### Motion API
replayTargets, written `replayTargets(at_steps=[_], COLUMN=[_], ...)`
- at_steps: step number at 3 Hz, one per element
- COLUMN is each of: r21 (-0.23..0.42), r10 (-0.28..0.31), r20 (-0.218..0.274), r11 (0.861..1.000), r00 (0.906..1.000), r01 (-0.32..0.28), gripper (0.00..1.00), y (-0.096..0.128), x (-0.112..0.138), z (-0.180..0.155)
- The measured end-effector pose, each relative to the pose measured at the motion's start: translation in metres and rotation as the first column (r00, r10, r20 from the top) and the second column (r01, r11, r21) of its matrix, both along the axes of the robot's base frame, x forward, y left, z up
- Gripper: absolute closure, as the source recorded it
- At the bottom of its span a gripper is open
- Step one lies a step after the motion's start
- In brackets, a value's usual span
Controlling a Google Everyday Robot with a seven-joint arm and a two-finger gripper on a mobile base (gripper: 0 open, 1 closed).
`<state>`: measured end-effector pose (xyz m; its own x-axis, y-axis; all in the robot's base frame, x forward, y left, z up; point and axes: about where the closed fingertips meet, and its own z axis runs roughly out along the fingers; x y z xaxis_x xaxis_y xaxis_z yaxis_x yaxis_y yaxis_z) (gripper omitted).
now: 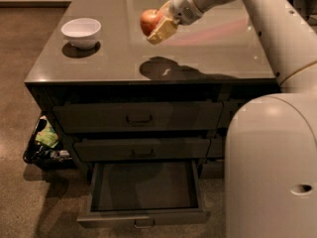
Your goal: Place apple into bottom drawer
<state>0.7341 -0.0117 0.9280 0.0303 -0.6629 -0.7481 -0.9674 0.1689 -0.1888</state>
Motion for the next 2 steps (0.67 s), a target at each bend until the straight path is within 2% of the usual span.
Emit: replayTargets(at_steps=[1, 2], r21=[-0.051, -0.059], r10=[-0.033, -0.022], r20=[0.056, 0.052], r11=[0.998, 0.998], r00=[0.9979, 0.9984], r01=[0.036, 0.025], gripper=[1.00, 1.00], y=[-0.0661, -0.0601], x=[-0.0374, -0.0353], z=[0.0368, 0.0343])
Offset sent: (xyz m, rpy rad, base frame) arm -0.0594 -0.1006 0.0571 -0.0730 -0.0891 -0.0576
